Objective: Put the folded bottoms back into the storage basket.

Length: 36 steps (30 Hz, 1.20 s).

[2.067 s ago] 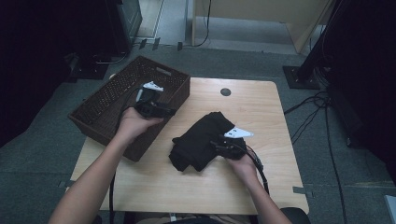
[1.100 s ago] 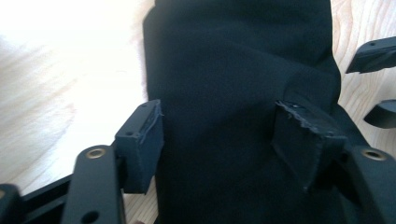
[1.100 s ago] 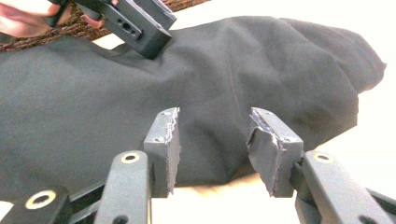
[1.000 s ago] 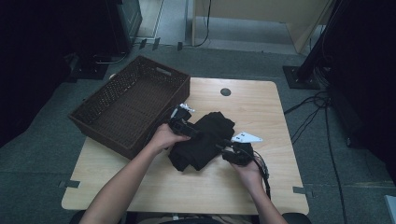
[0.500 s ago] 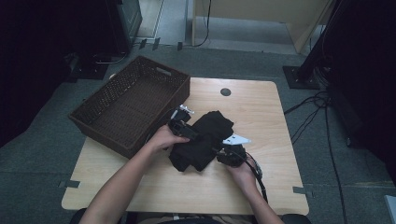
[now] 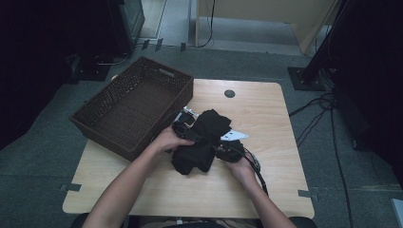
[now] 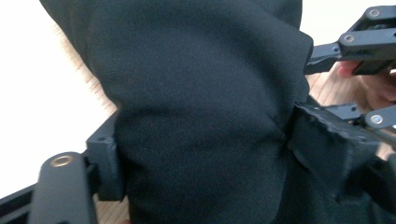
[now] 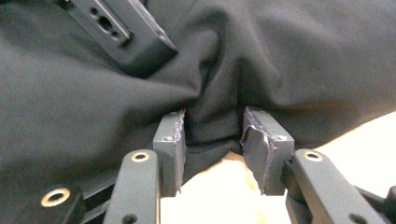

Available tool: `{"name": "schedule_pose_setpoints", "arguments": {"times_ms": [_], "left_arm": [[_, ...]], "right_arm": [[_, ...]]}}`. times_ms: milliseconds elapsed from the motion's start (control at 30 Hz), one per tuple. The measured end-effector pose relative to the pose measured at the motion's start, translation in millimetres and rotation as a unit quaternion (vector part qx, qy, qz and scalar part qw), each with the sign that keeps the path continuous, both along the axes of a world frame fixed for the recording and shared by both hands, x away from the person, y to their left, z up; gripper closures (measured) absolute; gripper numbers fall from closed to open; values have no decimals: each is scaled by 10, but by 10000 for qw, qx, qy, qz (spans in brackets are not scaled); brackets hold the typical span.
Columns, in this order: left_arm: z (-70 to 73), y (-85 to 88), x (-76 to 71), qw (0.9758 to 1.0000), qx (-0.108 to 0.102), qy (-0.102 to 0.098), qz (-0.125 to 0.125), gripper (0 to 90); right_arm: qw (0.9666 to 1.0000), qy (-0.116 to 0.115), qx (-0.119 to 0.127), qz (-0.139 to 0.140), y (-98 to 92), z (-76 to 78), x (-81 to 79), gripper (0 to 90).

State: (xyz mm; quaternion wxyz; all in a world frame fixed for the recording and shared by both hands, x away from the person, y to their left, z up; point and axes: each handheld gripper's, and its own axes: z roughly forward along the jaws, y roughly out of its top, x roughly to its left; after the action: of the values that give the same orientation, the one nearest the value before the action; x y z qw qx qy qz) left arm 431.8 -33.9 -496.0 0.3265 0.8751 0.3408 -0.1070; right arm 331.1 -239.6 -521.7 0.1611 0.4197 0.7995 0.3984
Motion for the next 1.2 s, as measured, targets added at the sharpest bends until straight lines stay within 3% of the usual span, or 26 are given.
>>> {"name": "schedule_pose_setpoints", "arguments": {"times_ms": [67,133,267,400,533,667,833,1200], "left_arm": [[8,14,14,10000,-19,65,58,301],[27,20,23,9999,-40,128,80,410],[109,-3,2,10000,84,14,33,558],[210,-1,-10,9999,151,-51,-9,663],[290,-4,-11,9996,256,-39,-106,683],[408,12,-19,9996,217,-125,-95,685],[612,36,-26,9988,229,-417,-125,685],[949,195,4,9981,92,-601,31,686]], "right_arm": [[10000,-15,1,9,22,-2,17,604],[10000,-20,0,22,22,-2,26,604],[10000,-22,1,13,20,-2,25,597],[10000,78,30,19,-8,12,16,470],[9997,226,111,13,-76,41,-3,431],[9997,173,174,-81,-155,90,-24,430],[9993,116,288,-211,-235,93,-42,421],[9993,191,191,-257,-249,54,-28,419]]}}
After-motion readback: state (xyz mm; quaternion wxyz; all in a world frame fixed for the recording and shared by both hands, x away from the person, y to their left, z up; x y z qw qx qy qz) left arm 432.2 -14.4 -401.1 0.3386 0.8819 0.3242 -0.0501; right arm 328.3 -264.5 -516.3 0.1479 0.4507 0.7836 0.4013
